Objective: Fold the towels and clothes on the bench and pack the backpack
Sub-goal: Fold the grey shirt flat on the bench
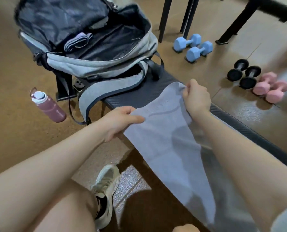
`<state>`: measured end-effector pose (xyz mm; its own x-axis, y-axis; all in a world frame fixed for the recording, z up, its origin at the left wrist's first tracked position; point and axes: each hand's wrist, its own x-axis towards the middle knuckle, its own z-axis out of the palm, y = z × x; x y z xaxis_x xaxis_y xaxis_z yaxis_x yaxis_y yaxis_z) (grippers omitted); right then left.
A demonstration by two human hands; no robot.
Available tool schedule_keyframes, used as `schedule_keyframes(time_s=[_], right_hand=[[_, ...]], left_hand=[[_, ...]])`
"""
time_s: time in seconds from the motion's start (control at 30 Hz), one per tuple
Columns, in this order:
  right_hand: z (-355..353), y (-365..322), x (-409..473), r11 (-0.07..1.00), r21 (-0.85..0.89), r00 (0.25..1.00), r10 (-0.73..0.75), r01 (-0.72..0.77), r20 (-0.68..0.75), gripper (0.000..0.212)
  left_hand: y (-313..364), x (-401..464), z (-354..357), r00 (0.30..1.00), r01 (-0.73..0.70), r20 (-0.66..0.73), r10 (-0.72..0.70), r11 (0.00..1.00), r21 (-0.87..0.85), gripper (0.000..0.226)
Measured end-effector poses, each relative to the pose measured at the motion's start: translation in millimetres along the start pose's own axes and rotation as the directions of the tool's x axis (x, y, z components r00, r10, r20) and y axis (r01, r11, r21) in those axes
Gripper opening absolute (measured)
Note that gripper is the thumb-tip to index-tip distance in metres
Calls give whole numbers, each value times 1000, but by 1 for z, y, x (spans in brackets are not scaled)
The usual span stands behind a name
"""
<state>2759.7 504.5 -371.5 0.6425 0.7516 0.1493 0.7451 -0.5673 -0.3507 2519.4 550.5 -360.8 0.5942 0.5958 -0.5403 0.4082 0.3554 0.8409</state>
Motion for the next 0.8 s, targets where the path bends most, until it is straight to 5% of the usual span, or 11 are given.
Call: schedule_keyframes(time_s=[0.07, 0.13, 0.27, 0.37, 0.47, 0.53, 0.6, 0.7, 0.8], right_hand=[[-5, 7, 10, 978, 194, 996, 83, -80, -8, 17], [-10, 12, 24, 927, 341, 986, 168, -155, -9, 16], [-21, 11, 51, 935, 322, 987, 163, -151, -9, 23], [-14, 10, 61, 915, 380, 990, 125, -138, 58, 19], [0, 11, 70, 898, 405, 984, 165, -175, 59, 8], [8, 10, 78, 901, 401, 985, 172, -167, 24, 9], [14, 4, 87, 907, 393, 985, 170, -149, -18, 9], [18, -8, 97, 858, 496, 987, 160, -131, -17, 6], [21, -16, 91, 851, 518, 980, -19, -88, 198, 41]], left_hand=[[8, 2, -9, 995, 11, 98, -1, 995, -104, 7], [14, 8, -17, 972, -5, 232, 43, 987, -164, 31], [24, 19, -24, 924, -6, 364, 116, 957, -291, 37], [34, 25, -23, 944, -41, 294, 151, 935, -352, 22], [41, 32, -23, 981, -168, 24, 193, 904, -394, 11], [47, 36, -28, 938, -324, -183, 295, 932, -162, 14], [51, 42, -38, 809, -415, -317, 494, 863, 287, 11], [56, 52, -57, 531, -304, -263, 806, 471, 828, 6], [47, 64, -63, 439, -18, -95, 893, 115, 993, 9]])
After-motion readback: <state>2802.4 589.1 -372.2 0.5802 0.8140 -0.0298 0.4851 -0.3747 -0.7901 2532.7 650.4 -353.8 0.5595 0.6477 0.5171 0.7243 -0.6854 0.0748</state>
